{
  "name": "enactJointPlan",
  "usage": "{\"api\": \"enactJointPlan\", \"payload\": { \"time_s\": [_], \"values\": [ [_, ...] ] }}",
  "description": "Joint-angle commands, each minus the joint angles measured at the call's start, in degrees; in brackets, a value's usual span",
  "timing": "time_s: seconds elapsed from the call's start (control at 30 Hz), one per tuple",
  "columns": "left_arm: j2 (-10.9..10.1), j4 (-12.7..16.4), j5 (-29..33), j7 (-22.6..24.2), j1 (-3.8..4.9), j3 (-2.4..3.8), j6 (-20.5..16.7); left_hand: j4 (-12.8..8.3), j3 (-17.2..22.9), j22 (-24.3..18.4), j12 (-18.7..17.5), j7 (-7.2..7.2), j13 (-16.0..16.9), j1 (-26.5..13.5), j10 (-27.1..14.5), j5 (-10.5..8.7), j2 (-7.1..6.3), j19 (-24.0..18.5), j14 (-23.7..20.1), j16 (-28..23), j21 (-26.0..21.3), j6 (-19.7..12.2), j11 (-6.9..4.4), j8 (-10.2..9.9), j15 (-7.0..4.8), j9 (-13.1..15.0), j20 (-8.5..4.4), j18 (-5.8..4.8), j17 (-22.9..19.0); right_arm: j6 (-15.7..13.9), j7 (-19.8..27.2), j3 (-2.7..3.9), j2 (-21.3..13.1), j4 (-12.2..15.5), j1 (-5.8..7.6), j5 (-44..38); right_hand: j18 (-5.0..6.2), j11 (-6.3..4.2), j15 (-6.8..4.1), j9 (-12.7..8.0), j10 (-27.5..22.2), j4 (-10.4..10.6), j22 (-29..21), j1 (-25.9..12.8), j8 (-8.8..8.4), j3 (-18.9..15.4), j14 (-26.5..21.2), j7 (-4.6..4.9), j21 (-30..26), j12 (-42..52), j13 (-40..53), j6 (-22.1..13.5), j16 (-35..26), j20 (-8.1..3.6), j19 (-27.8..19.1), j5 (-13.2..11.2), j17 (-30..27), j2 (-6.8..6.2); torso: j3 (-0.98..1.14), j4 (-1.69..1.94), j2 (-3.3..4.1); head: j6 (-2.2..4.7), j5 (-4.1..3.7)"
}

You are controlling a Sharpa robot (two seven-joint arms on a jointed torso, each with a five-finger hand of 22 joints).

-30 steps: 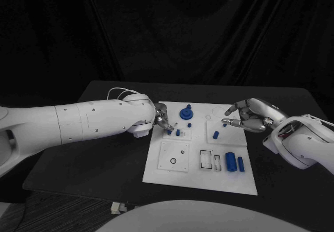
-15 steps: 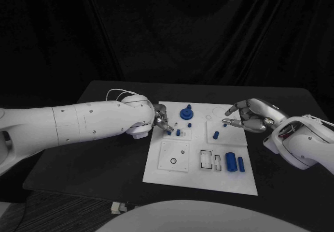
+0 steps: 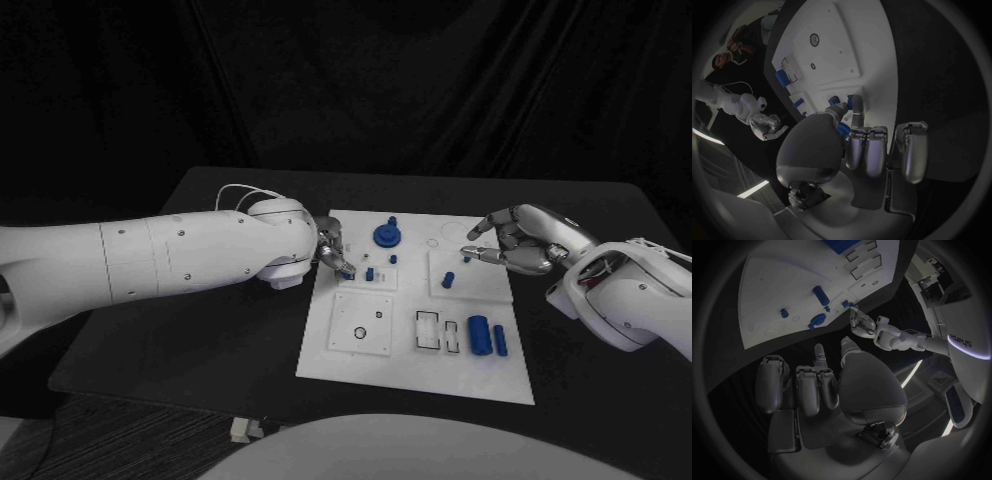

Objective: Assemble the parts on the task board

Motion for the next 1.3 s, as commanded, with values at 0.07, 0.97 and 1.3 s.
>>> {"api": "enactJointPlan", "payload": {
  "time_s": [0.07,0.97,1.3],
  "values": [
    [0.1,0.2,-0.6,-0.5,0.15,0.04,-0.2,-3.3,3.2,12.8,0.2,-0.19,15.1,0.4,5.9,0.42,0.26,0.8,5.9,0.2,-0.1,0.0,-0.43,0.2,-0.34,0.1,-0.14,0.93,15.1,0.2,-0.9,0.03,0.1,0.0,-0.18,-0.1,0.47,0.27,0.19,-0.1,5.9,-0.2,10.8,0.4,-0.27,-0.1,5.5,0.03,-0.2,0.2,15.1,0.2,-0.2,0.17,-0.1,0.4,13.4,0.06,0.01,0.01,0.03,-0.01,-0.02],
    [1.4,-0.9,-0.6,1.1,0.14,0.03,-1.7,-3.0,3.3,12.7,0.2,-0.11,15.1,-0.3,5.9,0.42,0.45,0.7,5.9,0.2,-0.3,-0.4,-0.42,0.3,-0.37,0.4,-0.19,0.96,15.1,0.3,-1.0,0.03,0.2,-0.1,-0.27,-0.1,0.48,0.31,0.22,-0.1,5.9,-0.2,10.8,0.8,-0.29,-0.1,5.5,0.06,-0.3,0.2,15.0,0.3,-0.3,0.19,-0.2,0.4,13.2,0.08,0.0,0.0,0.04,-0.01,-0.03],
    [1.9,-1.2,-0.6,1.4,0.11,0.02,-1.2,-3.0,3.3,12.7,0.2,-0.1,15.1,-0.3,5.9,0.41,0.48,0.7,5.9,0.2,-0.4,-0.5,-0.43,0.3,-0.38,0.4,-0.2,1.0,15.1,0.2,-1.0,0.03,0.1,0.0,-0.35,-0.1,0.48,0.31,0.22,-0.1,5.9,-0.2,10.8,0.8,-0.29,-0.1,5.5,0.06,-0.3,0.2,15.0,0.3,-0.3,0.19,-0.2,0.4,13.2,0.08,0.0,-0.02,0.03,-0.01,0.01]
  ]
}}
